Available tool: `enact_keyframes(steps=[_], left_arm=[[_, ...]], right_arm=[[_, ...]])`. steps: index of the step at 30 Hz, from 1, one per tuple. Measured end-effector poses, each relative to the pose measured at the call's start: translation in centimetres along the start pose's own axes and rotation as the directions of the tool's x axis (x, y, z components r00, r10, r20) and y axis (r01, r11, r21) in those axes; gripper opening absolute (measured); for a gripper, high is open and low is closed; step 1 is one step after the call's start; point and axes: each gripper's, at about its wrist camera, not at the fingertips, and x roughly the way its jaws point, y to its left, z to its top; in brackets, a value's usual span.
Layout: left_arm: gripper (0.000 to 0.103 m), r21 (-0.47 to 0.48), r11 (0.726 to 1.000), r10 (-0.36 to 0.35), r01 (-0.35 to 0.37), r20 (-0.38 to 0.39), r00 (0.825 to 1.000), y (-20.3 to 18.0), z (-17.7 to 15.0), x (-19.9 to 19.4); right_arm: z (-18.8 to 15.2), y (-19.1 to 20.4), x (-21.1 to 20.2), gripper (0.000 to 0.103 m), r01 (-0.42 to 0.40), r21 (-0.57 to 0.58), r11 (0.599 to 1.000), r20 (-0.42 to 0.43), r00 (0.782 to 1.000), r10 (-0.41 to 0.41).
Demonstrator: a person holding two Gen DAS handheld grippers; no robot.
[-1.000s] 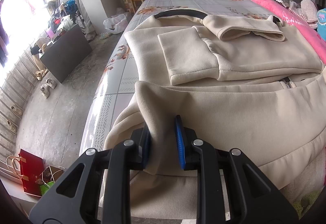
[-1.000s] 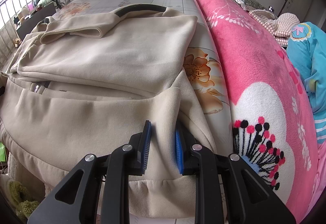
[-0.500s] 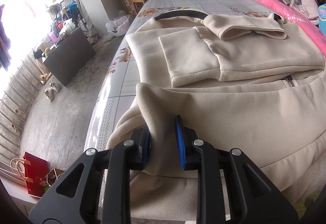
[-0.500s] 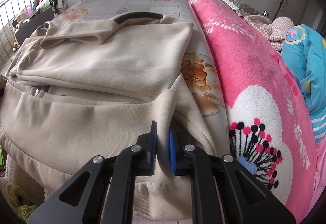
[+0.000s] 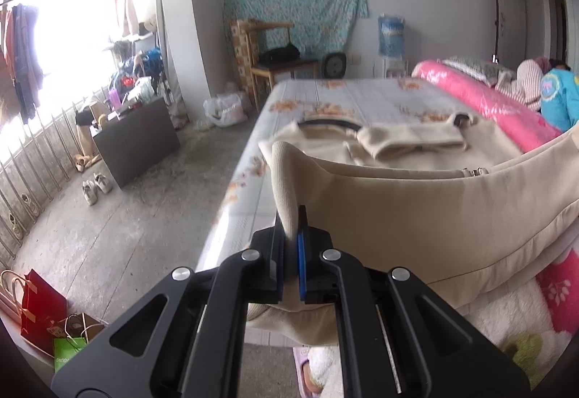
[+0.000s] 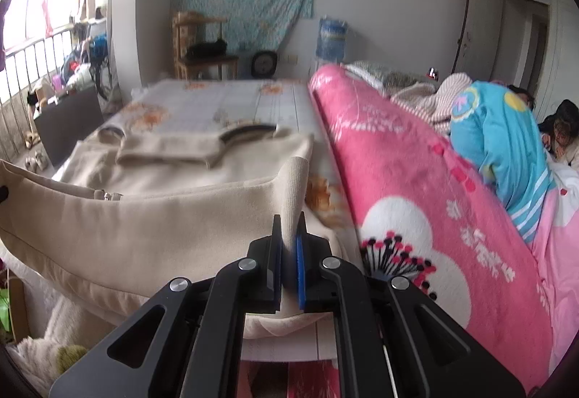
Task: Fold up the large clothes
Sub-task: 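Lift the hem with both grippers and fold it over toward the collar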
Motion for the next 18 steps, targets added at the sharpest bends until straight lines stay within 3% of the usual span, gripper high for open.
enact_keyframes(steps=[6, 12, 15, 18], left_arm=[[0.005, 0.007, 1.000, -0.022, 0.022, 0.096, 0.995, 0.5, 5.3, 1.2], [0.005, 0.008, 1.000, -0.028, 0.027, 0.119, 0.993, 1.5, 11.6, 7.9], [0.005, 0.013, 0.999, -0.036, 0.035, 0.073, 0.997, 1.7, 14.1, 13.4], [0.007, 0.011, 0.997, -0.072, 0.073, -0.057, 0.996, 1.5, 14.7, 20.3]], right_arm=[[5.0, 0.3, 0.4, 0.006, 0.011, -0.042, 0.999, 0.104, 0.995, -0.007], [11.7, 0.2, 5.8, 0.006, -0.017, -0.061, 0.998, 0.140, 0.990, 0.026], [14.9, -0.1, 11.2, 0.006, -0.034, -0.048, 0.998, 0.113, 0.993, 0.039], [16.0, 0.1, 16.7, 0.006, -0.054, -0.031, 0.998, 0.046, 0.997, 0.055]])
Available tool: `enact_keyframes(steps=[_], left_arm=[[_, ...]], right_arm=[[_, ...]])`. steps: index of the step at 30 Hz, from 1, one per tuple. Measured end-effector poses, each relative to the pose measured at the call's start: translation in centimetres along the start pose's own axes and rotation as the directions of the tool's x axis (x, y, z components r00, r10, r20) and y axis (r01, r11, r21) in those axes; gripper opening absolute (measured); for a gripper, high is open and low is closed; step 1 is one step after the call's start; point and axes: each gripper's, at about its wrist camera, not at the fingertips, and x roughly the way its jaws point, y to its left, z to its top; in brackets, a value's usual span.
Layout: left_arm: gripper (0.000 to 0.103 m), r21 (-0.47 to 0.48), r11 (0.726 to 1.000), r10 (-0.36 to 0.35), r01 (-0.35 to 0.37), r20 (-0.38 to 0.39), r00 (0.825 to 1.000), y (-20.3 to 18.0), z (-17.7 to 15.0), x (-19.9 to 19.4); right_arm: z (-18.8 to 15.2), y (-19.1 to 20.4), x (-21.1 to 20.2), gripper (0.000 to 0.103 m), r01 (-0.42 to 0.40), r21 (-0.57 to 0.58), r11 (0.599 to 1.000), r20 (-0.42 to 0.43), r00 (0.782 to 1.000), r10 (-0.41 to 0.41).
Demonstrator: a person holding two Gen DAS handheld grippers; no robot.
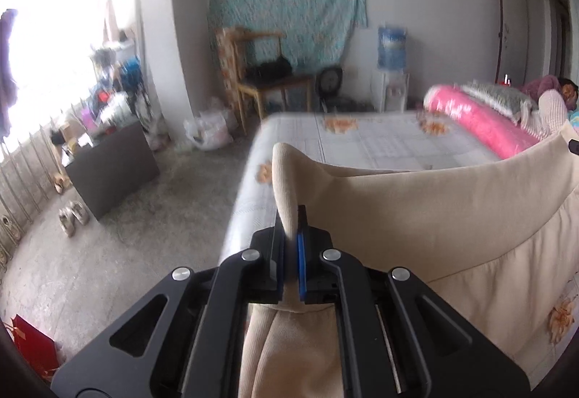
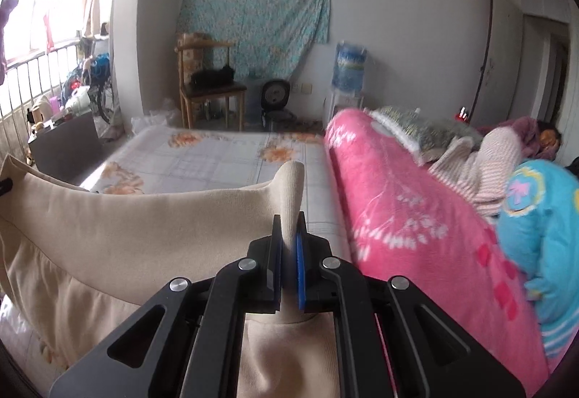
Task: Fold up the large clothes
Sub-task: 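Lift the hem with both grippers and fold it over toward the collar, then open both grippers and lay the folded jacket down flat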
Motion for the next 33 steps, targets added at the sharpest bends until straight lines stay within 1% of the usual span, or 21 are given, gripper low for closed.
enact_keyframes(steps=[1, 3, 4, 5, 7, 9, 11, 14, 16, 18, 19, 20, 21, 23, 24, 25, 27, 28, 30, 32, 33], left_arm=[[0.010, 0.000, 1.000, -0.008, 0.008, -0.046, 0.999, 0.1, -0.1, 1.8], [0.011, -0.003, 1.000, -0.004, 0.003, -0.184, 0.983, 0.3, -1.0, 6.4], [0.014, -0.001, 1.000, 0.019, -0.019, -0.231, 0.973, 0.7, -1.5, 7.8], [0.015, -0.026, 0.999, 0.014, -0.021, -0.254, 0.967, 1.3, -1.9, 8.6], [0.016, -0.089, 0.996, -0.028, 0.009, -0.212, 0.977, 2.8, -2.2, 7.4], [0.015, -0.130, 0.991, -0.065, 0.042, -0.179, 0.982, 3.7, -2.4, 5.6], [0.015, -0.176, 0.976, -0.160, 0.128, -0.180, 0.971, 3.8, -2.9, 3.8], [0.016, -0.193, 0.956, -0.262, 0.222, -0.214, 0.941, 2.8, -5.0, 2.0], [0.016, -0.179, 0.962, -0.248, 0.208, -0.244, 0.938, 2.4, -7.0, 1.7], [0.016, -0.161, 0.978, -0.179, 0.135, -0.299, 0.937, 2.4, -9.3, 2.6], [0.015, -0.171, 0.978, -0.170, 0.119, -0.325, 0.930, 2.8, -10.2, 3.3], [0.015, -0.189, 0.973, -0.183, 0.129, -0.301, 0.936, 3.2, -10.6, 3.1], [0.015, -0.201, 0.970, -0.193, 0.136, -0.300, 0.934, 3.4, -10.6, 3.1], [0.015, -0.206, 0.972, -0.174, 0.113, -0.308, 0.936, 3.8, -10.2, 2.7], [0.015, -0.205, 0.973, -0.166, 0.106, -0.305, 0.938, 4.0, -10.0, 2.3], [0.014, -0.203, 0.974, -0.163, 0.105, -0.295, 0.941, 4.1, -9.8, 1.7], [0.015, -0.199, 0.970, -0.187, 0.139, -0.247, 0.951, 4.3, -9.6, -0.6], [0.015, -0.195, 0.969, -0.196, 0.152, -0.235, 0.952, 4.3, -9.7, -1.4], [0.015, -0.185, 0.968, -0.211, 0.169, -0.239, 0.948, 3.9, -10.5, -2.1], [0.016, -0.178, 0.974, -0.190, 0.141, -0.302, 0.934, 3.5, -12.0, -1.0], [0.017, -0.188, 0.973, -0.189, 0.135, -0.312, 0.931, 3.6, -12.6, -0.7]], right_arm=[[-0.1, 0.1, 3.1, 0.008, -0.004, 0.002, 1.000, -0.060, 0.998, 0.004], [-0.9, 0.4, 7.3, 0.025, -0.019, -0.014, 1.000, -0.178, 0.984, 0.017], [-1.6, 0.5, 9.1, 0.029, -0.008, -0.026, 1.000, -0.236, 0.972, 0.002], [-2.2, 0.6, 10.2, 0.029, 0.001, -0.033, 0.999, -0.273, 0.962, -0.010], [-3.3, 0.6, 9.9, 0.029, -0.013, -0.036, 0.999, -0.273, 0.962, 0.003], [-3.8, 0.3, 7.6, 0.030, -0.020, -0.029, 0.999, -0.235, 0.972, 0.012], [-4.2, -0.1, 5.4, 0.030, -0.069, -0.007, 0.998, -0.202, 0.977, 0.066], [-5.5, -0.4, 1.6, 0.030, -0.142, 0.001, 0.990, -0.188, 0.972, 0.139], [-7.3, -0.6, 0.0, 0.030, -0.175, 0.011, 0.985, -0.222, 0.960, 0.173], [-9.6, -1.3, -0.3, 0.028, -0.179, 0.051, 0.982, -0.264, 0.946, 0.187], [-10.5, -1.7, 0.0, 0.027, -0.168, 0.067, 0.983, -0.281, 0.943, 0.180], [-11.7, -2.4, 0.8, 0.021, -0.148, 0.093, 0.985, -0.320, 0.932, 0.171], [-12.8, -3.1, 1.6, 0.019, -0.122, 0.110, 0.986, -0.353, 0.923, 0.154], [-13.5, -3.9, 2.2, 0.019, -0.132, 0.151, 0.980, -0.359, 0.916, 0.179], [-13.2, -4.3, 1.7, 0.018, -0.129, 0.179, 0.975, -0.349, 0.918, 0.186], [-12.8, -4.2, 1.1, 0.018, -0.111, 0.169, 0.979, -0.342, 0.925, 0.164], [-12.4, -3.7, -0.7, 0.018, -0.098, 0.129, 0.987, -0.312, 0.941, 0.134], [-12.4, -3.5, -1.3, 0.018, -0.107, 0.123, 0.987, -0.307, 0.941, 0.140], [-13.3, -3.2, -1.8, 0.018, -0.101, 0.109, 0.989, -0.330, 0.935, 0.132], [-14.8, -3.2, -1.0, 0.018, -0.078, 0.096, 0.992, -0.370, 0.923, 0.109], [-15.0, -3.3, -1.1, 0.018, -0.069, 0.103, 0.992, -0.365, 0.925, 0.102]])
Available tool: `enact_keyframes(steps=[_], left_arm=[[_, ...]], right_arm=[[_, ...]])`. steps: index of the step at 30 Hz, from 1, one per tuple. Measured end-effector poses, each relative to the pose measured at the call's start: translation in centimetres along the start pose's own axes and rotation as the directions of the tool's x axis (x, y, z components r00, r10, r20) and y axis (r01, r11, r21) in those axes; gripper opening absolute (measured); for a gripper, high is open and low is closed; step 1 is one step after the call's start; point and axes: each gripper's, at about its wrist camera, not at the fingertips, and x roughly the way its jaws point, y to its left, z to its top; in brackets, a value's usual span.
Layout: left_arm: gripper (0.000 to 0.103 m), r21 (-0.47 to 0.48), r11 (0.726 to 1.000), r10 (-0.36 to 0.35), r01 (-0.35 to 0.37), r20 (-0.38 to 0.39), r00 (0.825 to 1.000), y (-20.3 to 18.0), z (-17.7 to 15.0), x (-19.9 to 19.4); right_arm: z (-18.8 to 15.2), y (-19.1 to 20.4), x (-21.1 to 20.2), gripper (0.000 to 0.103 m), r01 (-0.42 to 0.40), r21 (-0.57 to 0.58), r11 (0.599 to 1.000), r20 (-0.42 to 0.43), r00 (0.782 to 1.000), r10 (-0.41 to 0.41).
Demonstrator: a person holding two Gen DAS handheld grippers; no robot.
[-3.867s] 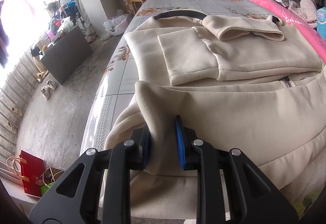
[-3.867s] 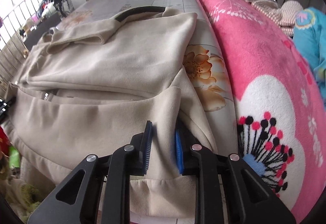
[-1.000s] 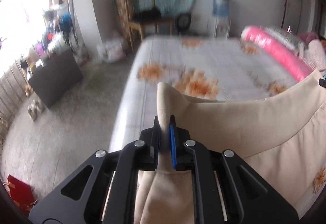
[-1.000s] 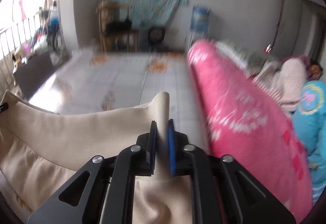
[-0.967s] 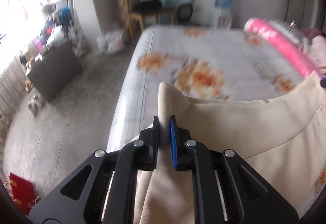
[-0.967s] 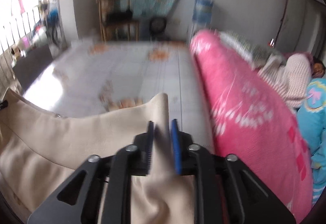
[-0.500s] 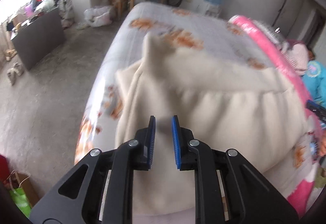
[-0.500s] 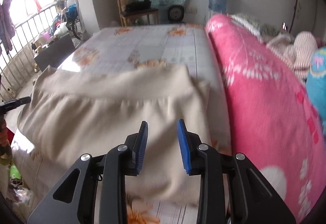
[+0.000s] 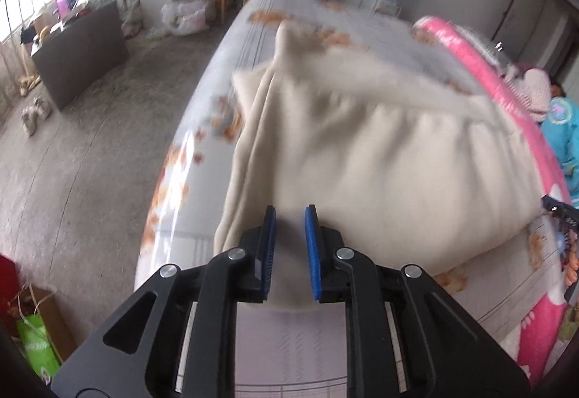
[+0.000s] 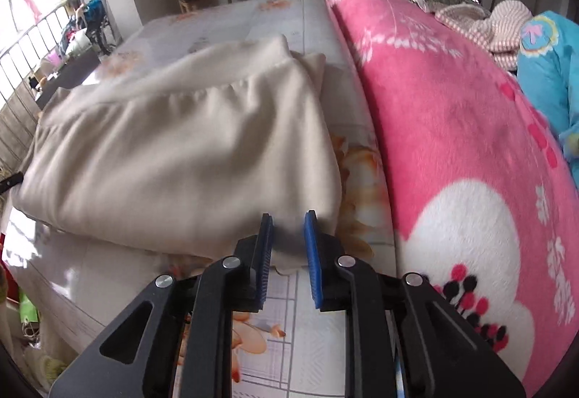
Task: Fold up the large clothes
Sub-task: 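Open both grippers and lay the folded jacket down flat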
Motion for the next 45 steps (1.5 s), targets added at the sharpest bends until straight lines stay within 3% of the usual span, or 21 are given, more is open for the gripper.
enact_keyframes(steps=[3, 5, 8, 11, 13, 15, 16, 17, 19, 21, 23, 26, 31, 33, 35, 37, 39, 45], left_arm=[[0.017, 0.013, 1.000, 0.009, -0.010, 0.054, 0.998, -0.5, -0.5, -2.0], [0.022, 0.051, 0.998, -0.033, 0.028, 0.109, 0.994, -1.9, -0.5, -3.6], [0.027, 0.113, 0.991, -0.082, 0.068, 0.123, 0.989, -5.2, -0.3, -3.8], [0.037, 0.170, 0.978, -0.141, 0.123, 0.104, 0.984, -8.8, -0.5, -2.5], [0.044, 0.233, 0.970, -0.095, 0.064, 0.122, 0.988, -11.2, -1.2, -0.9], [0.047, 0.255, 0.967, -0.034, 0.010, 0.090, 0.995, -12.1, -2.1, 1.3], [0.047, 0.265, 0.964, -0.021, -0.014, 0.128, 0.992, -12.5, -2.4, 1.3], [0.047, 0.275, 0.961, -0.003, -0.031, 0.122, 0.993, -12.7, -2.5, 1.2], [0.047, 0.277, 0.961, -0.009, -0.022, 0.110, 0.994, -13.0, -2.4, 0.4], [0.050, 0.286, 0.957, -0.090, 0.048, 0.136, 0.987, -13.3, -2.7, -1.3], [0.058, 0.317, 0.948, -0.060, 0.010, 0.147, 0.987, -14.2, -3.1, -1.3], [0.063, 0.315, 0.949, -0.012, -0.023, 0.110, 0.994, -14.1, -3.9, 1.0], [0.064, 0.278, 0.960, -0.021, -0.016, 0.129, 0.991, -12.8, -3.6, -1.2], [0.065, 0.261, 0.965, -0.001, -0.041, 0.161, 0.987, -11.6, -3.7, -2.5], [0.068, 0.237, 0.970, 0.031, -0.064, 0.141, 0.990, -10.4, -3.7, -2.1], [0.072, 0.183, 0.981, 0.046, -0.062, 0.090, 0.995, -8.8, -3.8, -0.6], [0.072, 0.149, 0.988, 0.023, -0.038, 0.102, 0.995, -8.3, -3.9, -0.7], [0.084, 0.177, 0.984, -0.002, -0.022, 0.133, 0.991, -9.9, -4.7, -3.8]], right_arm=[[0.5, 0.8, -2.1, 0.020, 0.027, 0.018, 0.999, 0.021, 0.999, -0.028], [0.8, 2.5, -4.1, 0.024, 0.009, -0.002, 1.000, 0.080, 0.997, -0.008], [1.2, 6.0, -4.6, 0.042, -0.062, -0.053, 0.997, 0.116, 0.991, 0.067], [1.5, 10.6, -3.1, 0.045, -0.131, -0.110, 0.985, 0.096, 0.985, 0.142], [1.5, 13.2, -1.5, 0.049, -0.171, -0.142, 0.975, 0.079, 0.980, 0.183], [0.9, 15.0, 0.5, 0.055, -0.141, -0.176, 0.974, 0.048, 0.987, 0.151], [0.5, 15.8, 1.9, 0.056, -0.098, -0.201, 0.975, 0.027, 0.994, 0.106], [0.2, 16.2, 1.8, 0.056, -0.070, -0.216, 0.974, 0.062, 0.994, 0.085], [0.4, 16.2, 1.0, 0.056, -0.054, -0.196, 0.979, 0.044, 0.997, 0.064], [0.3, 16.0, -0.5, 0.056, -0.107, -0.164, 0.981, 0.065, 0.991, 0.119], [-0.2, 16.6, -1.4, 0.056, -0.155, -0.175, 0.972, 0.097, 0.980, 0.173], [-1.2, 18.2, 0.5, 0.059, -0.116, -0.230, 0.966, 0.065, 0.989, 0.134], [-0.7, 16.3, -1.1, 0.060, -0.105, -0.168, 0.980, 0.081, 0.990, 0.119], [-0.9, 14.8, -2.5, 0.060, -0.038, -0.149, 0.988, 0.127, 0.990, 0.057], [-0.9, 12.3, -2.9, 0.062, 0.036, -0.082, 0.996, 0.150, 0.988, -0.023], [-1.1, 9.4, -1.6, 0.062, 0.065, 0.017, 0.998, 0.098, 0.993, -0.066], [-1.7, 7.1, 0.6, 0.066, 0.028, 0.101, 0.994, 0.017, 0.999, -0.030], [-2.9, 7.8, -2.7, 0.069, -0.035, 0.103, 0.994, 0.058, 0.998, 0.030]])
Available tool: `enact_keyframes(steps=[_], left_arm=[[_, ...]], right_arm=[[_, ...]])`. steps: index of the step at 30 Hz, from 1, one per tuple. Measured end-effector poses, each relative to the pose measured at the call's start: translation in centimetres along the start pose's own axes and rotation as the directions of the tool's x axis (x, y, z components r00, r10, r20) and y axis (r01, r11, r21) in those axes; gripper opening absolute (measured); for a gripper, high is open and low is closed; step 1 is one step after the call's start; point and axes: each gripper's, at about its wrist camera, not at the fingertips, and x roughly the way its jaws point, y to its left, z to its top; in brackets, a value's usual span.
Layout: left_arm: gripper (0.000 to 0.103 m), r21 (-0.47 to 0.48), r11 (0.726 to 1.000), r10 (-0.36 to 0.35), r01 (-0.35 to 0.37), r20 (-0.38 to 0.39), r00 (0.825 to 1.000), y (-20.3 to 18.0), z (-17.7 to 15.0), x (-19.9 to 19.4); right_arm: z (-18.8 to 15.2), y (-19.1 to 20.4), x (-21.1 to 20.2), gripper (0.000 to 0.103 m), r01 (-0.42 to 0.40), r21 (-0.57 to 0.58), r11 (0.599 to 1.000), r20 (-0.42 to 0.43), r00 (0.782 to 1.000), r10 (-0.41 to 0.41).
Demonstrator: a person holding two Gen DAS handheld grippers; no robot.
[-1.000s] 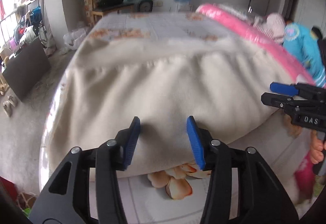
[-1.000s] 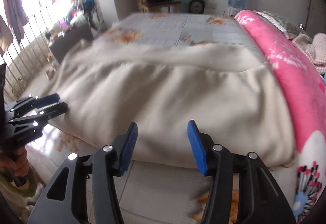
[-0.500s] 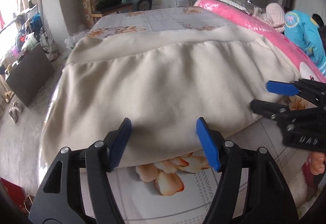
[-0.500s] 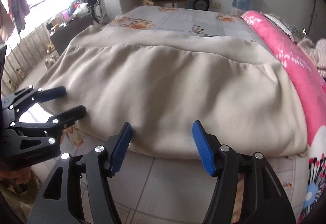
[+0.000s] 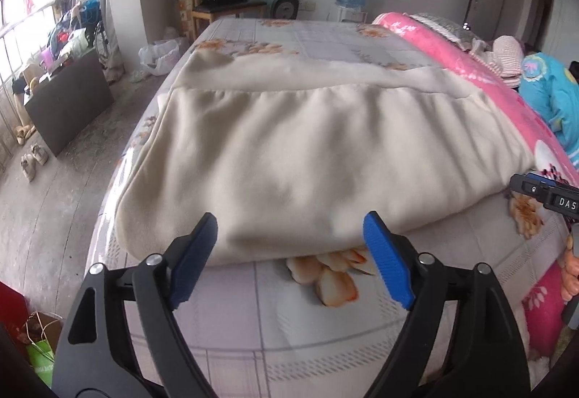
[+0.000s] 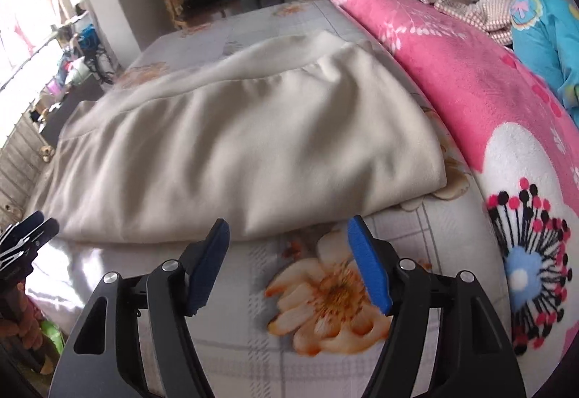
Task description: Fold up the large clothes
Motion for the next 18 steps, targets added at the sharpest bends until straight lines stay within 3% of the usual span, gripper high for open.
enact_keyframes(steps=[6, 11, 18], left_arm=[[0.093, 0.001, 1.000, 0.019, -0.019, 0.060, 0.998, -2.3, -1.3, -5.1], [0.095, -0.022, 0.998, 0.057, -0.055, 0.089, 0.994, -3.5, -2.0, -7.9], [0.095, -0.033, 0.989, 0.147, -0.143, 0.155, 0.977, -4.8, -1.4, -11.0]], right_arm=[[-2.4, 2.6, -5.3, 0.090, 0.007, -0.094, 0.996, 0.103, 0.995, 0.002], [-3.7, 4.9, -9.4, 0.097, 0.035, -0.169, 0.985, 0.192, 0.981, -0.001], [-4.2, 7.1, -13.5, 0.097, 0.110, -0.218, 0.970, 0.312, 0.949, -0.038]])
